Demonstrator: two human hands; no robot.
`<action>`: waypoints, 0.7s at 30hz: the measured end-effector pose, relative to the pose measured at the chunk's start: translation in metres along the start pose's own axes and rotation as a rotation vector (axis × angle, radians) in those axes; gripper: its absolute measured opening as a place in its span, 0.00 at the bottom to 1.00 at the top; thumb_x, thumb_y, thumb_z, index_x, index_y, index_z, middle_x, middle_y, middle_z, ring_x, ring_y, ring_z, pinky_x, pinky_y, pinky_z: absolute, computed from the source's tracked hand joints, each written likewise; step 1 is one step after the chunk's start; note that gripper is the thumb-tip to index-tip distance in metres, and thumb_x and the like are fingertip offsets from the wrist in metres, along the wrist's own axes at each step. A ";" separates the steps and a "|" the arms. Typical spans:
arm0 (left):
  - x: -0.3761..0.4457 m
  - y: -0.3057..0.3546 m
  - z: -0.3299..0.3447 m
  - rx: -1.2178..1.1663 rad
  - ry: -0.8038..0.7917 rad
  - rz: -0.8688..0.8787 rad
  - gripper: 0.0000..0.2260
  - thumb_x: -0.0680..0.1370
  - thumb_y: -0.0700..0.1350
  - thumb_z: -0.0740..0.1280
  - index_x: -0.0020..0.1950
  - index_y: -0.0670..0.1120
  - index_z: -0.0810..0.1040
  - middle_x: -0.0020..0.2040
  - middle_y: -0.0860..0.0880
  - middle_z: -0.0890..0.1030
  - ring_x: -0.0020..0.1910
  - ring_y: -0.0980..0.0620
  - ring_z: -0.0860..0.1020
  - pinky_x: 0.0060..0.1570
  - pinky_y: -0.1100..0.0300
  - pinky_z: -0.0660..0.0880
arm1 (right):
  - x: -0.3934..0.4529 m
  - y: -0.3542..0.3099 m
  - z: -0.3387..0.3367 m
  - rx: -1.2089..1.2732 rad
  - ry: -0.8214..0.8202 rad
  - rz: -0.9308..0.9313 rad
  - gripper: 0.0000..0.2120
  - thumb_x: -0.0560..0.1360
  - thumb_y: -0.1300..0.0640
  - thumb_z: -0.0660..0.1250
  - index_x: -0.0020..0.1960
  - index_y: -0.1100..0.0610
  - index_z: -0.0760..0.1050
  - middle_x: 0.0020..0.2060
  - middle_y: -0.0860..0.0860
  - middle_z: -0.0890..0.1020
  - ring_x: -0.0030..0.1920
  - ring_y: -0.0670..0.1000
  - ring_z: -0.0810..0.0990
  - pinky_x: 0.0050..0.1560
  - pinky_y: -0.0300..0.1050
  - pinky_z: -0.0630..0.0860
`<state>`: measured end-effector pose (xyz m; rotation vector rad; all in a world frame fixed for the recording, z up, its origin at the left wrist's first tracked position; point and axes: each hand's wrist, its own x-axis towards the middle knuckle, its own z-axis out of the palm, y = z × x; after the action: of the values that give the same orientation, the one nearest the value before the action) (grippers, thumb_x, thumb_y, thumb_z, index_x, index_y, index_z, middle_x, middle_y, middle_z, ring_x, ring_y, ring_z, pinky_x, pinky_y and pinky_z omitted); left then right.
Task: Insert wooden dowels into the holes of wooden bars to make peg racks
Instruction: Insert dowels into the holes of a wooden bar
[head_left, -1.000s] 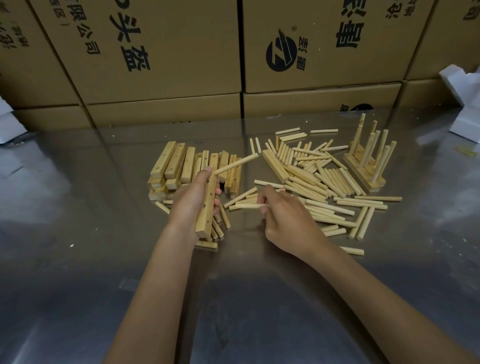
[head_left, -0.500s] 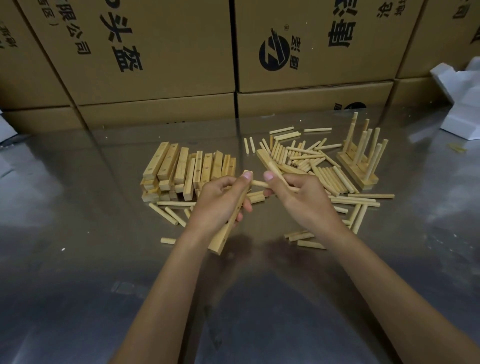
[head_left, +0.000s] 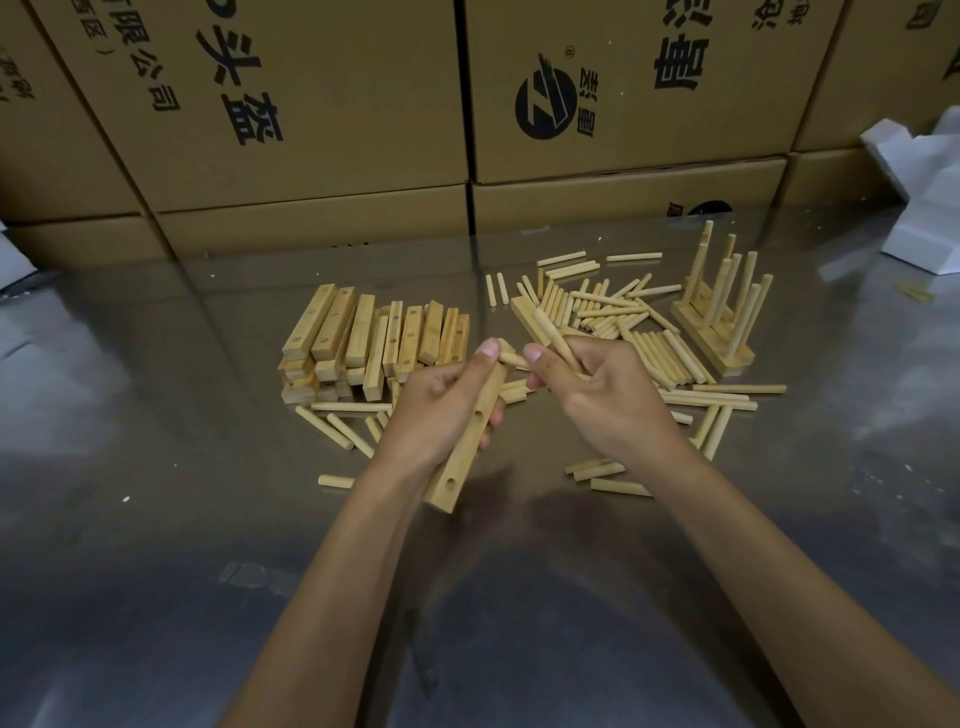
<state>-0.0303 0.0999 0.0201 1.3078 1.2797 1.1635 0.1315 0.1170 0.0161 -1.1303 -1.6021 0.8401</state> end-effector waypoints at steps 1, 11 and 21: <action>-0.001 -0.001 -0.001 0.039 0.018 0.013 0.22 0.80 0.62 0.64 0.32 0.51 0.82 0.29 0.49 0.79 0.25 0.54 0.74 0.26 0.63 0.72 | 0.001 0.001 -0.001 -0.013 -0.004 0.008 0.16 0.80 0.51 0.66 0.37 0.57 0.79 0.20 0.41 0.67 0.23 0.40 0.65 0.26 0.31 0.61; 0.005 -0.006 -0.003 0.191 -0.068 0.040 0.14 0.84 0.58 0.58 0.46 0.70 0.81 0.31 0.54 0.75 0.27 0.59 0.72 0.27 0.68 0.70 | -0.001 0.012 -0.007 -0.358 -0.037 -0.115 0.14 0.79 0.48 0.66 0.40 0.56 0.78 0.25 0.47 0.73 0.28 0.47 0.69 0.30 0.42 0.62; 0.008 -0.015 -0.006 0.159 -0.147 0.036 0.15 0.84 0.55 0.58 0.55 0.52 0.82 0.30 0.52 0.74 0.28 0.55 0.71 0.29 0.64 0.68 | -0.006 0.014 0.003 -0.399 0.063 -0.153 0.13 0.80 0.55 0.63 0.37 0.56 0.73 0.23 0.46 0.68 0.26 0.47 0.67 0.28 0.40 0.60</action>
<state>-0.0374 0.1078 0.0063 1.5097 1.2646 0.9867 0.1334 0.1158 0.0005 -1.2736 -1.8253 0.3887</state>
